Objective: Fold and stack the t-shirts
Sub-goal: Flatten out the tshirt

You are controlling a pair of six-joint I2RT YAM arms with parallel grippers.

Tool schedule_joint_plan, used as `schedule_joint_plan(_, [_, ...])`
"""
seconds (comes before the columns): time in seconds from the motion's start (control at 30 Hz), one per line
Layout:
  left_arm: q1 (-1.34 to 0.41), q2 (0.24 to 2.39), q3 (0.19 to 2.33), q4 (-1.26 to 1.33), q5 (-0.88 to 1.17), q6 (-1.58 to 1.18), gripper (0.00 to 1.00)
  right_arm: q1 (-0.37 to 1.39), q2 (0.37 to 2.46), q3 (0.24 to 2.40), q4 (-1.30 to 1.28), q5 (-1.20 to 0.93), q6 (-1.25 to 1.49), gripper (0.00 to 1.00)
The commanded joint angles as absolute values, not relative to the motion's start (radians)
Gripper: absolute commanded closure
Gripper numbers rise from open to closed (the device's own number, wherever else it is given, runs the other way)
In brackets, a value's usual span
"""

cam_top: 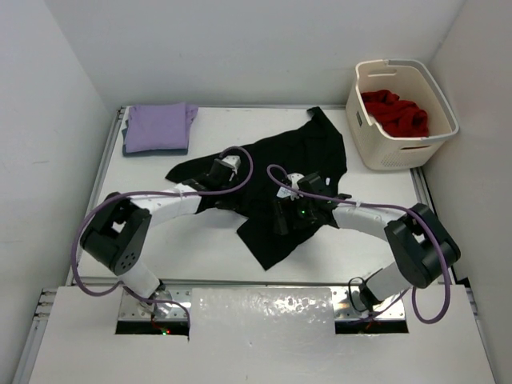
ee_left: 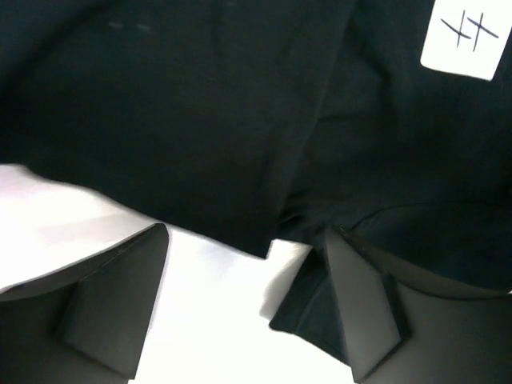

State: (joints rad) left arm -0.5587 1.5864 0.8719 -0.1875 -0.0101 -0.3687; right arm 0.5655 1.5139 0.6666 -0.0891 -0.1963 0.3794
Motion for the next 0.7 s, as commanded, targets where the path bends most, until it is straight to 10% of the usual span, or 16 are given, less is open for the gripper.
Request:
schedule_joint_plan(0.0, [-0.587,1.626,0.922,-0.147,0.006,-0.341,0.31,0.581,1.511,0.667,0.025,-0.25,0.397,0.01])
schedule_joint_plan(0.33, [-0.614,1.707,0.969,-0.193,-0.07,-0.348,0.63,0.583,1.462,0.658,-0.023,-0.195,0.365,0.01])
schedule_joint_plan(0.47, [-0.615,1.703,0.983,-0.201,-0.089,-0.368,1.0,0.584,1.45,0.657,-0.037,-0.222,0.333,0.01])
schedule_joint_plan(0.67, [-0.615,1.625,1.006,-0.219,-0.136,-0.357,1.0,0.681,1.459,0.676,-0.058,-0.245,0.212,0.01])
